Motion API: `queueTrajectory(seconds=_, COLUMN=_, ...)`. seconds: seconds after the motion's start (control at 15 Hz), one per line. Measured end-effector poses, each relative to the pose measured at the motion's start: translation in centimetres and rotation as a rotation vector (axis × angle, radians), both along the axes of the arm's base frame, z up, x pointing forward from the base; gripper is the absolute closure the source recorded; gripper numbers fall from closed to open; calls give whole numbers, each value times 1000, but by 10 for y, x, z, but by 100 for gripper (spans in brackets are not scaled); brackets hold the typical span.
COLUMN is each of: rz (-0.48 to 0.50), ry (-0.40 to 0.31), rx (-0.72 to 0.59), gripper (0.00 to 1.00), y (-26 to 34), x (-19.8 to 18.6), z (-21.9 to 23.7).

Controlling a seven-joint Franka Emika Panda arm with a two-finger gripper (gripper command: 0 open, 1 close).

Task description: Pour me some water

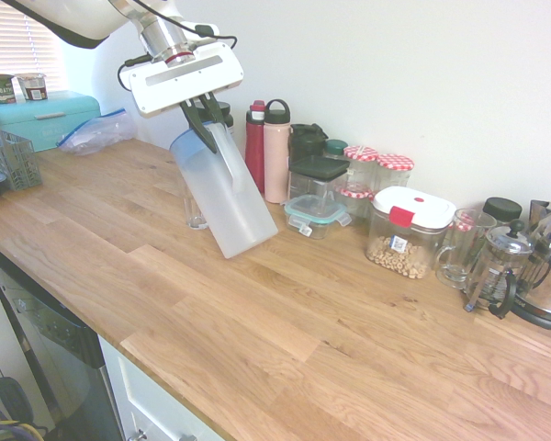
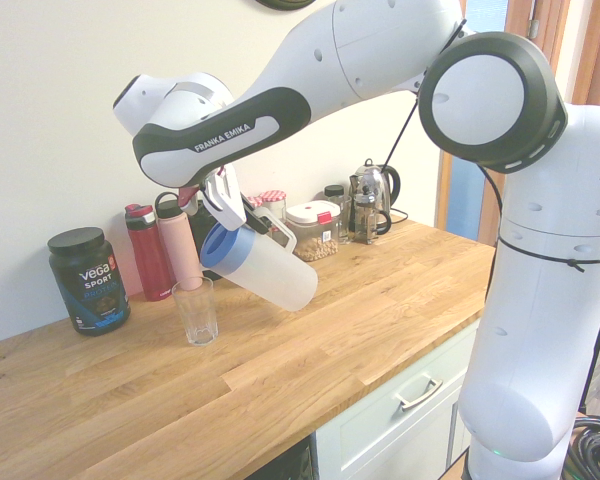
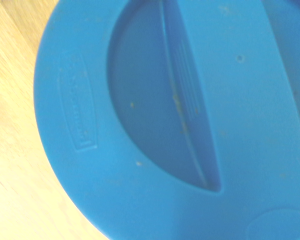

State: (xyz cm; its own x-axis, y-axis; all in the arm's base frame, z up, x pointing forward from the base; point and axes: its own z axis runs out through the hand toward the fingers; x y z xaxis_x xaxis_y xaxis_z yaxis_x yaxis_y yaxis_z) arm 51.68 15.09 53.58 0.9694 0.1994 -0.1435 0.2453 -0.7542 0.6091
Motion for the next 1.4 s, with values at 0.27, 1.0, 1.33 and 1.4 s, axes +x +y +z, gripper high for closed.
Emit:
queueTrajectory(seconds=0.27, rz=22, ry=-1, rx=-50, gripper=100, y=11, x=3, z=-7)
queueTrajectory(seconds=1.0, rz=46, ry=-7, rx=-118, gripper=100, y=19, x=9, z=-21)
queueTrajectory(seconds=1.33, rz=39, ry=-15, rx=-113, gripper=100, y=16, x=12, z=-18)
queueTrajectory(seconds=1.4, rz=32, ry=-21, rx=-105, gripper=100, y=13, x=13, z=-15)
